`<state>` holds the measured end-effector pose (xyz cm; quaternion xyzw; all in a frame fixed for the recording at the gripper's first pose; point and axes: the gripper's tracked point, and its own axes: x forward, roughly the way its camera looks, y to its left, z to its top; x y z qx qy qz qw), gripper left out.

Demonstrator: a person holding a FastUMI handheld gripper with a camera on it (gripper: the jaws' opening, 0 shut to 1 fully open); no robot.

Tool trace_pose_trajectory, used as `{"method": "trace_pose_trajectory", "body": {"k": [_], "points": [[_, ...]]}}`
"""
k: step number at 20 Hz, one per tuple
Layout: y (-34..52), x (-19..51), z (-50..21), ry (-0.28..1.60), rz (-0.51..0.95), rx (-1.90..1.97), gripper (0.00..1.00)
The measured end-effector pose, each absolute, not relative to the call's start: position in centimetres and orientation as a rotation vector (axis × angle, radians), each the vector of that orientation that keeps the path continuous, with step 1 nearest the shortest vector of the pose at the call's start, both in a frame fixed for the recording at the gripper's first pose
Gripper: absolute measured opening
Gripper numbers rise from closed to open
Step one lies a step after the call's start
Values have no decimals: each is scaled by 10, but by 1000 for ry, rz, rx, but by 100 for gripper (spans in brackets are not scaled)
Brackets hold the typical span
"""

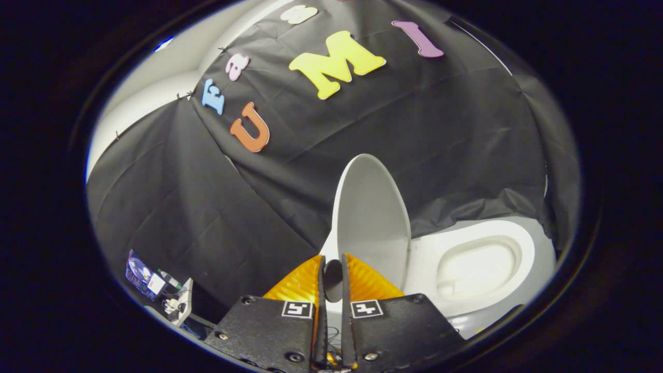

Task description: Open the toilet lid.

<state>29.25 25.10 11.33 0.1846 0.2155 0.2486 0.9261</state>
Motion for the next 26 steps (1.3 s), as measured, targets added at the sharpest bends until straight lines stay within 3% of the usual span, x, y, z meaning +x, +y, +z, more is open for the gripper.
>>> {"method": "trace_pose_trajectory", "body": {"k": [26], "points": [[341, 293, 103, 442, 527, 264, 14]]}}
